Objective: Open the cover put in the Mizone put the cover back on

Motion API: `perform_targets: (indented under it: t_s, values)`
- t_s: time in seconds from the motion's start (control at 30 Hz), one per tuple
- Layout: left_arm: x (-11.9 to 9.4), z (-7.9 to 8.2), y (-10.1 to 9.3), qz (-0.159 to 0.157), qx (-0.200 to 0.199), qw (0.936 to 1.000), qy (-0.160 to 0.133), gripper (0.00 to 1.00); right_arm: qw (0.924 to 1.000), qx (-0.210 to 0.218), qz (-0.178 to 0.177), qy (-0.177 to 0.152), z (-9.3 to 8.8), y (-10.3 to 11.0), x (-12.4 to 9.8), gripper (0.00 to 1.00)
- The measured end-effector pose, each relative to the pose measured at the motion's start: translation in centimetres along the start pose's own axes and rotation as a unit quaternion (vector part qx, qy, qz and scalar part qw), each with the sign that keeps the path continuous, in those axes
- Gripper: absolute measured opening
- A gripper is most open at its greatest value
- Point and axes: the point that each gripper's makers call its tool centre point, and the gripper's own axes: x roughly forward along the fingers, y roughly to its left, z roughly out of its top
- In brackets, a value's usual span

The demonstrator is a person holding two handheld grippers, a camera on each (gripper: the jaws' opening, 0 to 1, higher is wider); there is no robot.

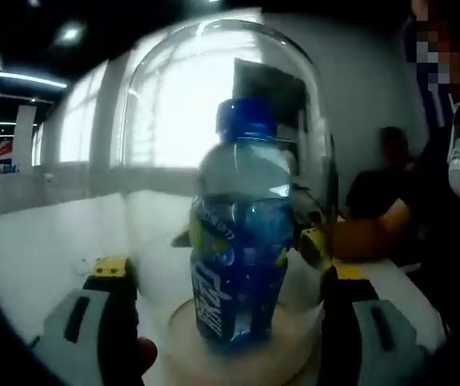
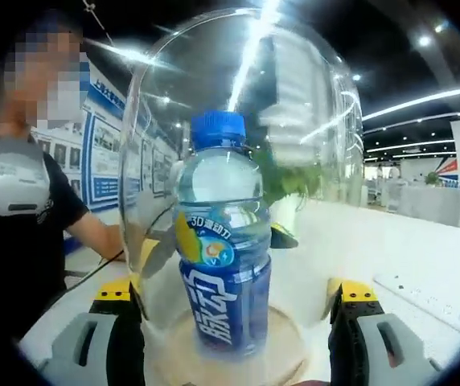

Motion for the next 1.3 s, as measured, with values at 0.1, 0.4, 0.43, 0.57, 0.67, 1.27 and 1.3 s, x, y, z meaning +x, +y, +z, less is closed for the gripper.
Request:
perform_targets:
  t_s: [0.1, 0.4, 0.43, 0.57, 0.67, 1.27, 1.3]
  values:
    - [0.1, 0.1, 0.0, -0.001, -0.004, 1.0, -0.004, 0.83, 1.0, 0.003, 0.0, -0.002, 0.1, 0.0, 0.0, 0.89]
    - [-0.1, -0.7, -0.4, 0.0, 0.015, 0.9997, 0.018, 0.83, 0.9995, -0.03, -0.002, 0.009, -0.4, 0.6, 0.3, 0.9]
    - [-0.3, -0.7, -0.5, -0.002, 0.017, 0.9996, 0.022, 0.83, 0.9991, -0.04, 0.0, 0.017, -0.6, 0.8, 0.3, 0.9]
    - [-0.5, -0.8, -0.6, -0.003, 0.022, 0.9996, 0.019, 0.82, 0.9989, -0.043, -0.002, 0.02, -0.6, 0.7, 0.1, 0.9]
    - [-0.5, -0.8, -0.6, -0.004, 0.023, 0.9996, 0.017, 0.82, 0.9989, -0.044, -0.003, 0.015, -0.6, 0.7, 0.1, 0.9]
    - [-0.7, -1.1, -0.6, -0.001, 0.035, 0.9992, 0.021, 0.82, 0.9989, -0.044, -0.009, 0.015, -0.5, 0.5, 0.0, 0.89]
    - [-0.7, -1.1, -0.6, -0.001, 0.033, 0.9992, 0.023, 0.82, 0.9988, -0.044, -0.01, 0.015, -0.5, 0.5, 0.0, 0.89]
